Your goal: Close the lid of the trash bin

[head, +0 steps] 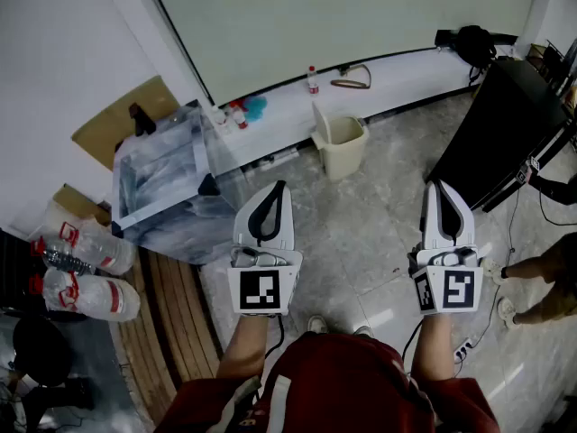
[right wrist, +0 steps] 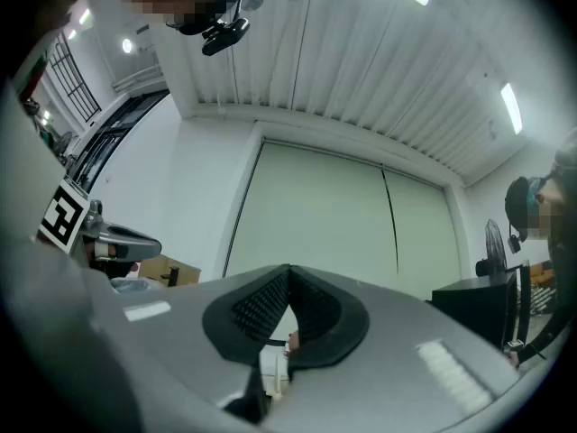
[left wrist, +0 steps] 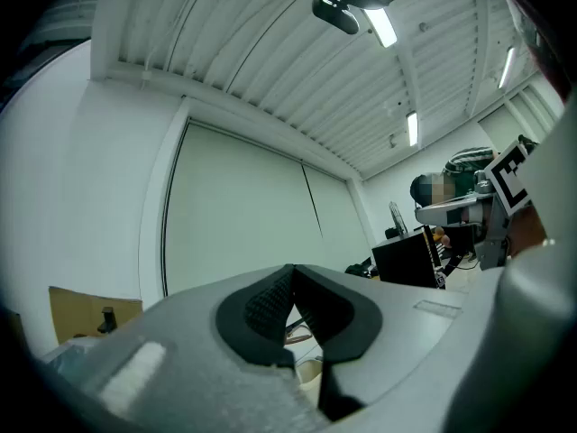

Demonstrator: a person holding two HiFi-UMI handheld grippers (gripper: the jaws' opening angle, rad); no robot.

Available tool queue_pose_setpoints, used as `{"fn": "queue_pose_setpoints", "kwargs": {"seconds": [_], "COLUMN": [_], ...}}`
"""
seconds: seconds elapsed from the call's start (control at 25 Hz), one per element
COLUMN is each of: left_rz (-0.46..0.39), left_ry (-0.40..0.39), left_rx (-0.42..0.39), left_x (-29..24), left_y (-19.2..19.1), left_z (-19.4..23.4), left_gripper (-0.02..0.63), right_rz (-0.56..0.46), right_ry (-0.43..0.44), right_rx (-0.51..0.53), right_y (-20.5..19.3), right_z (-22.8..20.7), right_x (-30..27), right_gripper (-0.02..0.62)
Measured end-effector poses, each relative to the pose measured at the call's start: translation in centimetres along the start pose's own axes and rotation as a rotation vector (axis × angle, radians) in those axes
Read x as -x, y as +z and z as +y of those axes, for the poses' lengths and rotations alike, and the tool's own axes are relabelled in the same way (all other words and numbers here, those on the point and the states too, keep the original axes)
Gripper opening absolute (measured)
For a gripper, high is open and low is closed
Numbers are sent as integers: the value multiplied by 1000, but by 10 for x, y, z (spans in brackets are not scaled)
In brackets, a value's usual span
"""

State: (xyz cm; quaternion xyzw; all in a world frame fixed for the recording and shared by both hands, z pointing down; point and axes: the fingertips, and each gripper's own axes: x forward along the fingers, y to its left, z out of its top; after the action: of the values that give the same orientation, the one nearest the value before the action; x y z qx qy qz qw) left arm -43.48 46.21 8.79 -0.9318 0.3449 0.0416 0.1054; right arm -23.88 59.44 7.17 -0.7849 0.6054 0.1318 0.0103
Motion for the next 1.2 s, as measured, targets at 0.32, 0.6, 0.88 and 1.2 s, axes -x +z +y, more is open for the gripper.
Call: {"fn": "queue_pose_setpoints", "kwargs": {"seconds": [0.32,0.6,0.88,1.2], "left_rz": [4,16,52,68], "left_ry": [-5,-15,-11,-6], "left_rx": [25,43,61,51], "left_x": [6,-3,-33,-124], "left_y": [-17,-34,-59,-76], "left_z": [39,57,55,35], "left_gripper": [5,5,5,5], "right_rz": [3,25,60,85], "right_ry": [-3,-4,3,24], "right_rx": [0,-9,-21,-72], "right_y": [-6,-18,-47,-86], "right_z": [41,58,42,-20], "right_x": [-17,-35,-61,-120], "right_gripper": [-2,-1,-2,0]}}
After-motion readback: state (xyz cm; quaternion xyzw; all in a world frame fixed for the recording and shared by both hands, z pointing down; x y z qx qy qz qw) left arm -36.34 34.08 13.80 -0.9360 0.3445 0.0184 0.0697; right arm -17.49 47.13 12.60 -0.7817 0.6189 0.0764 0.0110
